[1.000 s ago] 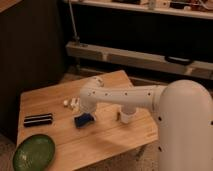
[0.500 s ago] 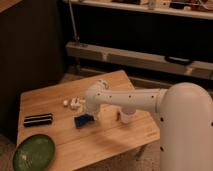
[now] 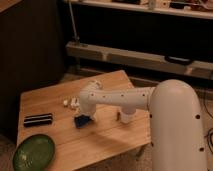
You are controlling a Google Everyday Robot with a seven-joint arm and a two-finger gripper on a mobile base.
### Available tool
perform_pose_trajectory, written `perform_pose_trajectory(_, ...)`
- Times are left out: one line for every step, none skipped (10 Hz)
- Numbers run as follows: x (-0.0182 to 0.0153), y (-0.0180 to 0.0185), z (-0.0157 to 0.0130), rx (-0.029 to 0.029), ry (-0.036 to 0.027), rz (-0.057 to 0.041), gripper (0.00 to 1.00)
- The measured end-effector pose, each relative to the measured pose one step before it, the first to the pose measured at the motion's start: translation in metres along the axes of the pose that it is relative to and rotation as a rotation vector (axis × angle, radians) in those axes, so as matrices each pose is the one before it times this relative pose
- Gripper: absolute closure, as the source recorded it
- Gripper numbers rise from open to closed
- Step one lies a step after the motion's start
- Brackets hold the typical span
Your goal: Place the white sponge in the ceramic cup
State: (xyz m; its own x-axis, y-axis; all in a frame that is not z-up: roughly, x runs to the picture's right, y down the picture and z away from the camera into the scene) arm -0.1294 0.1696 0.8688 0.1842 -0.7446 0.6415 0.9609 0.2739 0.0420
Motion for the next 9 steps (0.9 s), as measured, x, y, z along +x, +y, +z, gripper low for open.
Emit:
perform_pose_trajectory(0.00021,-0.00086,0.00235,-0.01148,-0.00073,0.00624,0.51)
perform_pose_trajectory(0.00037,-0.00122,0.0011,-0.00758,0.00109,0.0028,0.63)
perform_pose_trajectory(0.00042,0.00028,-0.00116,-0.00013,0.00153,0.00007,0.73)
perform_pose_trajectory(0.00077,0.00204,-0.00153,-0.0013,0.00133,0.00205,0.81)
perform_pose_trajectory(0.0001,0.00072,-0.00105,-0.00107,0.00015,-0.00097,0.92)
perform_pose_trajectory(0.00065,0.00035,-0.00069,0.00003,0.00139,-0.00015,0.99)
perform_pose_trajectory(-0.0003,0.00009,-0.00025,-0.00032,0.00083,-0.00149,1.0)
perform_pose_trajectory(-0.00057,-0.00128,-0.00382,0.00213,0.0154,-0.01393,1.0)
perform_pose_trajectory(-0.00498,-0.00091,-0.01196,-0.00645,0.02546,-0.02602,1.0)
